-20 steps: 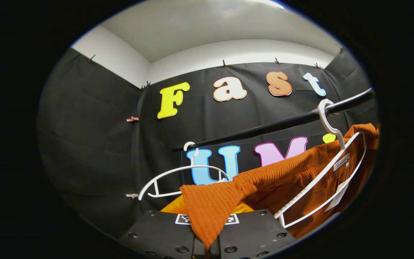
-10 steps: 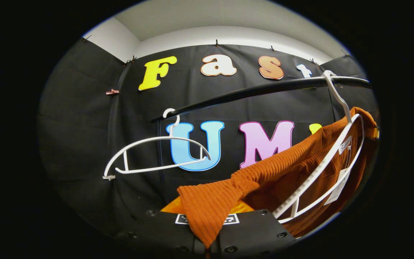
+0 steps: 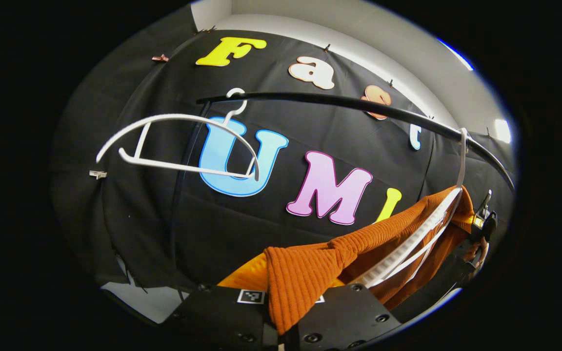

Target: Grasp the clothes on the hanger with both hands and then place them into the laundry hamper below.

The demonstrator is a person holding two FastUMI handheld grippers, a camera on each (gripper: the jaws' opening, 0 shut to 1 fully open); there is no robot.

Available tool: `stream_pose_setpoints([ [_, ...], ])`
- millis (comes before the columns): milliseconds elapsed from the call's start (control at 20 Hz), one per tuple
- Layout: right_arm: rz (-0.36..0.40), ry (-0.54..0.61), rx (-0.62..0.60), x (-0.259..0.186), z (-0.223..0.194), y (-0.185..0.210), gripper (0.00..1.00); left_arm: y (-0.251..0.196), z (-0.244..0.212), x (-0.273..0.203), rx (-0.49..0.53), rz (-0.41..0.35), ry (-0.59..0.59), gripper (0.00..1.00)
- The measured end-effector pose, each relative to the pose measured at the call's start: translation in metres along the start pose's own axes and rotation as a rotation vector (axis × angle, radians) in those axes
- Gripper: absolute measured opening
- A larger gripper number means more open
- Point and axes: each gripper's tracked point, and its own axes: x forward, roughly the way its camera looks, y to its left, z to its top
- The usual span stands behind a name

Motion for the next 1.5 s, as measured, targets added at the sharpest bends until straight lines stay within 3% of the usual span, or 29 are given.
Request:
stream_pose_setpoints([
  [100, 0.033, -0.005, 0.107, 0.001, 0.000, 0.000, 0.14, -0.001, -0.011, 0.011, -0.036, 0.003, 0.027, 0.10],
  [350, 0.105, 0.034, 0.173, -0.010, 0.006, 0.001, 0.14, -0.010, -0.027, 0.010, -0.138, -0.028, 0.009, 0.10],
  [500, 0.095, 0.156, 0.283, -0.005, -0.032, -0.015, 0.14, -0.002, -0.040, 0.007, -0.298, -0.038, 0.023, 0.10],
  [600, 0.097, 0.326, 0.304, -0.008, -0.082, -0.013, 0.15, 0.018, -0.057, 0.007, -0.330, 0.050, 0.063, 0.11],
  [750, 0.223, 0.403, 0.348, -0.010, -0.107, 0.015, 0.14, 0.028, -0.074, -0.001, -0.289, 0.105, 0.076, 0.12],
  [900, 0.329, 0.320, 0.361, -0.007, -0.076, 0.036, 0.14, 0.026, -0.074, -0.007, -0.242, 0.123, 0.087, 0.12],
  [1050, 0.364, 0.186, 0.435, -0.004, -0.037, 0.032, 0.10, 0.013, -0.079, -0.011, -0.231, 0.084, 0.101, 0.11],
  [1300, 0.424, 0.037, 0.590, -0.017, 0.002, 0.012, 0.14, -0.032, -0.112, -0.010, -0.213, 0.012, 0.182, 0.11],
  [1400, 0.401, -0.012, 0.640, -0.020, 0.006, -0.010, 0.14, -0.049, -0.119, -0.006, -0.206, -0.010, 0.195, 0.12],
  [1500, 0.313, -0.053, 0.654, -0.015, 0.004, -0.039, 0.15, -0.062, -0.125, -0.006, -0.194, -0.015, 0.202, 0.12],
])
